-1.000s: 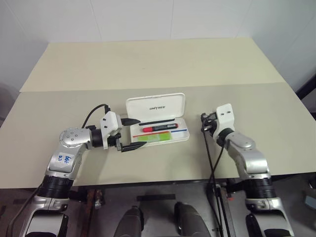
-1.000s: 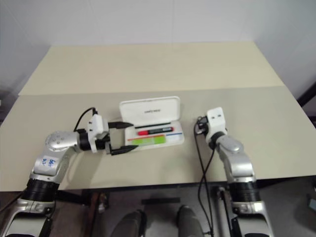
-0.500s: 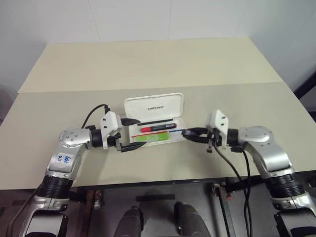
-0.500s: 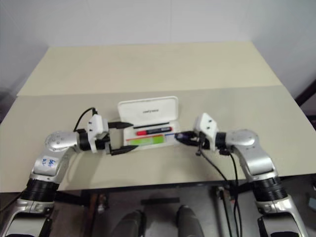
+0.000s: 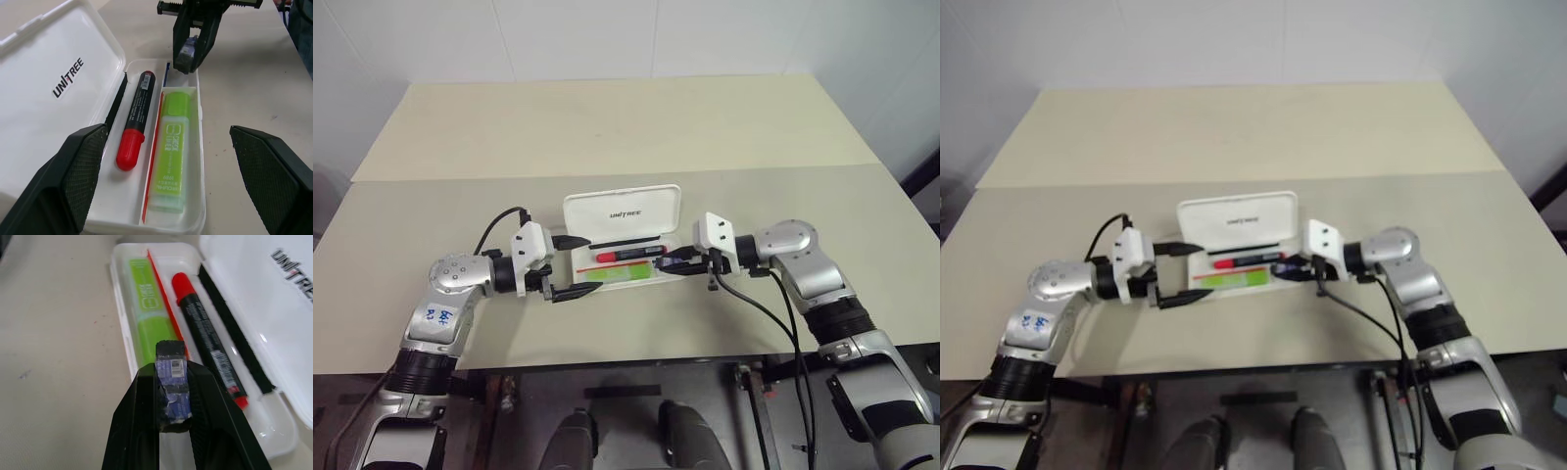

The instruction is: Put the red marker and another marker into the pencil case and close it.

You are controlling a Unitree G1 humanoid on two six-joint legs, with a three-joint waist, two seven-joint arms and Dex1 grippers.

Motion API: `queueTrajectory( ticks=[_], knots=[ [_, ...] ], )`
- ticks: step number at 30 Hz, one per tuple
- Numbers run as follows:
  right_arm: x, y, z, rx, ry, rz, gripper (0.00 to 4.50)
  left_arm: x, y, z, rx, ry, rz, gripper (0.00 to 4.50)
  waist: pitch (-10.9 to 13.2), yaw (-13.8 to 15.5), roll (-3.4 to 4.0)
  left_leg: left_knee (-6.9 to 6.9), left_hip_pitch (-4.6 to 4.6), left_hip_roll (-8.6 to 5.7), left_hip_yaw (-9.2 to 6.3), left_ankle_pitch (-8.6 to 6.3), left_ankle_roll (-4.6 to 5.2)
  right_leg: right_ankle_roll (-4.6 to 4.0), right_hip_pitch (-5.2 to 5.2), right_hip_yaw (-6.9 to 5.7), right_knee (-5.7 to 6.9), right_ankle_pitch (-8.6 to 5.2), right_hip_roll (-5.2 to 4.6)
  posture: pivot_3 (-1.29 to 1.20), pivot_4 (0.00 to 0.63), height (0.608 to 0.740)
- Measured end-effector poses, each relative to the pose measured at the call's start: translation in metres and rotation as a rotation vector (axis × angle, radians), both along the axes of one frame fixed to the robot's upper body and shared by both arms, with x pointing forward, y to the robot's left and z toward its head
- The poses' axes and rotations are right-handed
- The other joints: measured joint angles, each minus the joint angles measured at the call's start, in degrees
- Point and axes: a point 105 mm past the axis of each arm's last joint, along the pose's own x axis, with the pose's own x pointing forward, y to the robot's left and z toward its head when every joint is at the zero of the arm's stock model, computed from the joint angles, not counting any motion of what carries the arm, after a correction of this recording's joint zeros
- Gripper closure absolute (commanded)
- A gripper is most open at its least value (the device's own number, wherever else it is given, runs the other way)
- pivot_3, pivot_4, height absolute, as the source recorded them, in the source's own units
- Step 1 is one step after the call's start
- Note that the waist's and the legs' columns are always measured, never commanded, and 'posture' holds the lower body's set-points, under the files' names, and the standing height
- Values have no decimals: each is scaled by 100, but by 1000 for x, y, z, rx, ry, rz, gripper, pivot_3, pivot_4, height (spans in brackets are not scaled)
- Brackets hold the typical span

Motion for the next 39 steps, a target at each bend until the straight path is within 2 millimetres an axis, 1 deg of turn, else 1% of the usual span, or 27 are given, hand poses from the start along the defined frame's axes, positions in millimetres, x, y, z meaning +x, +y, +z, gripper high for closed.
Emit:
queueTrajectory(
  ticks=[6,7,9,14,15,16,17,19,22,23,25,28,31,33,35,37,39],
  knots=[
    [5,0,3,-8,-1,16,4087,-3,-1,0,1,-2,3,228,0,-7,0,1,1,0,-1,0,0,0,0,0,4,0,-1,0,150,740],
    [7,0,3,-7,-2,14,3359,-3,0,0,0,-2,6,228,0,-10,0,1,1,1,-1,0,-1,0,-1,0,6,0,-2,0,150,740],
    [11,2,5,3,-2,9,2785,-2,0,0,-2,1,15,228,0,-23,0,2,3,1,-1,1,-2,0,-3,3,11,0,0,0,150,740],
    [16,3,9,-1,-36,20,1006,-2,1,-2,-3,6,23,228,0,-11,0,1,2,1,-1,2,-3,-1,-4,1,10,-1,-1,0,150,740],
    [16,4,9,-2,-37,25,562,-3,1,-2,-3,7,24,228,0,-10,0,1,1,2,-1,2,-3,-1,-4,1,9,-1,-2,0,150,740],
    [15,4,10,-3,-37,34,237,-3,1,-2,-3,6,24,228,0,-9,0,1,1,2,-1,2,-3,-1,-4,1,9,-1,-3,0,150,740],
    [14,5,10,-4,-37,40,31,-3,1,-2,-3,5,24,228,0,-9,0,1,1,1,-1,2,-3,-1,-4,1,9,-1,-3,0,150,740],
    [14,7,15,1,-51,53,31,-3,1,-2,-3,3,23,228,0,-8,0,1,1,2,-2,2,-3,-1,-4,1,10,-1,-3,0,150,740],
    [8,14,30,31,-91,83,31,-3,1,-2,-4,2,22,228,0,-13,1,0,1,2,-5,1,-4,-1,-5,2,10,-1,-1,0,150,740],
    [5,16,36,50,-103,92,31,-3,0,-1,-5,1,21,228,0,-7,0,-1,1,3,-7,1,-5,-1,-5,1,10,-1,-1,0,150,740],
    [-4,13,40,68,-110,99,31,-4,-1,-1,-6,-2,18,228,0,1,1,-3,1,5,-11,0,-5,-2,-5,0,8,-1,-2,0,150,740],
    [-23,1,34,94,-90,69,31,-5,1,0,-6,-9,22,228,0,48,0,-1,-10,6,-13,-2,-4,-2,-4,-8,-3,-1,-9,0,150,740],
    [-32,-27,28,108,-65,-39,31,-4,6,3,-6,-18,40,228,0,95,0,4,-10,1,-8,-5,3,0,-4,0,-6,-1,-17,0,150,740],
    [-37,-43,30,103,-65,-105,0,-3,13,7,-5,-29,54,638,0,112,0,5,-7,-1,-5,-5,3,0,-3,0,-5,-1,-13,0,150,740],
    [-42,-57,30,90,-69,-155,0,-1,19,11,-19,-35,64,1145,0,114,0,3,-1,-1,0,-5,3,-1,-1,0,-2,-1,-5,0,150,740],
    [-44,-69,28,77,-66,-202,0,2,31,13,-18,-41,101,1891,1,100,-1,3,1,3,1,-4,1,-4,1,-2,2,-2,4,0,150,740],
    [-44,-76,28,80,-70,-236,0,6,41,17,-28,-54,139,2607,1,81,-1,4,3,3,2,-3,-1,-5,1,-2,6,-2,5,0,150,740]
  ],
)
